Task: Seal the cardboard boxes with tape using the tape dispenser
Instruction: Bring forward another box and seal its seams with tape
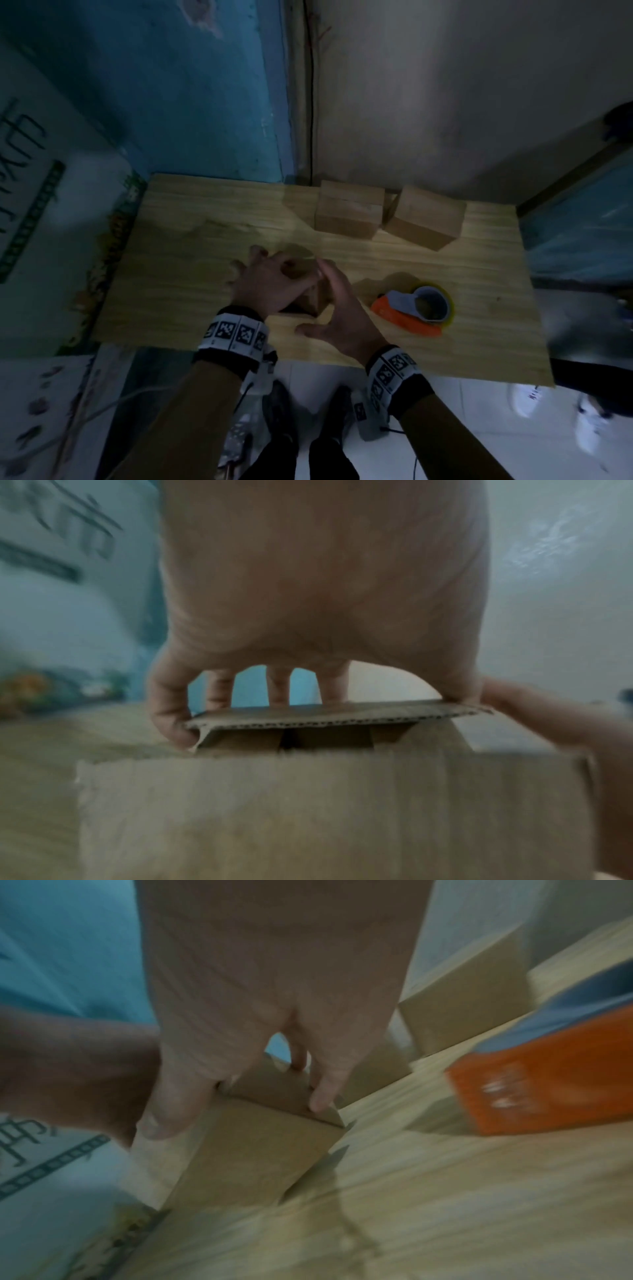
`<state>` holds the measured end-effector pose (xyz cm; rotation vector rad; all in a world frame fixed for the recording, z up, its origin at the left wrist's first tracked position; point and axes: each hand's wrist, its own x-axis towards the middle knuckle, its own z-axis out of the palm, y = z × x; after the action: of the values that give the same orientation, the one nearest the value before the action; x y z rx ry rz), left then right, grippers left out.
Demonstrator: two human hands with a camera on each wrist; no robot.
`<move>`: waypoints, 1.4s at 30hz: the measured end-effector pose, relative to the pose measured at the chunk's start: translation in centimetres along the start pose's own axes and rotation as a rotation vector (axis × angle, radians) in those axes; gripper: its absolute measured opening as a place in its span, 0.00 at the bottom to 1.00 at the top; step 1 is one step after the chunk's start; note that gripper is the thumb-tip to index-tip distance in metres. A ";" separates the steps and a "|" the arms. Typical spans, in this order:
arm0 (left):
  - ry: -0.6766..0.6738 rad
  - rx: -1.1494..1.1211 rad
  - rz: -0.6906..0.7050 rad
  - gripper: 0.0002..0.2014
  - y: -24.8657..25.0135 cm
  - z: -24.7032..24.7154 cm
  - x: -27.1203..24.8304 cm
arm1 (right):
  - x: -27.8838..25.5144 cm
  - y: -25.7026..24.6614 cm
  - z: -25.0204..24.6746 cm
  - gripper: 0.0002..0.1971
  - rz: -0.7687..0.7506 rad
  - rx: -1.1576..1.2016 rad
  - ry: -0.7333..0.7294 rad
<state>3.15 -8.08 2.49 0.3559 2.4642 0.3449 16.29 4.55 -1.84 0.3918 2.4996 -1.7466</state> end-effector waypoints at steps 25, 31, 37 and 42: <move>0.106 -1.110 0.144 0.36 0.0 7.8 -2.3 | -2.5 5.0 -3.6 0.26 0.197 0.300 0.263; 0.256 -0.974 0.292 0.15 -0.8 7.9 -1.2 | -2.8 4.5 -3.5 0.14 0.317 0.488 0.397; 0.305 -0.864 0.376 0.13 -1.0 7.7 -0.2 | -0.9 3.4 -3.0 0.16 0.357 0.537 0.448; 0.350 -0.900 0.375 0.19 -1.0 6.7 -0.3 | 0.3 2.9 -3.2 0.19 0.399 0.645 0.419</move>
<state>7.31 -8.03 -2.84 0.3731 2.2496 1.7046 17.00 8.51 -3.39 1.3053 1.7780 -2.4149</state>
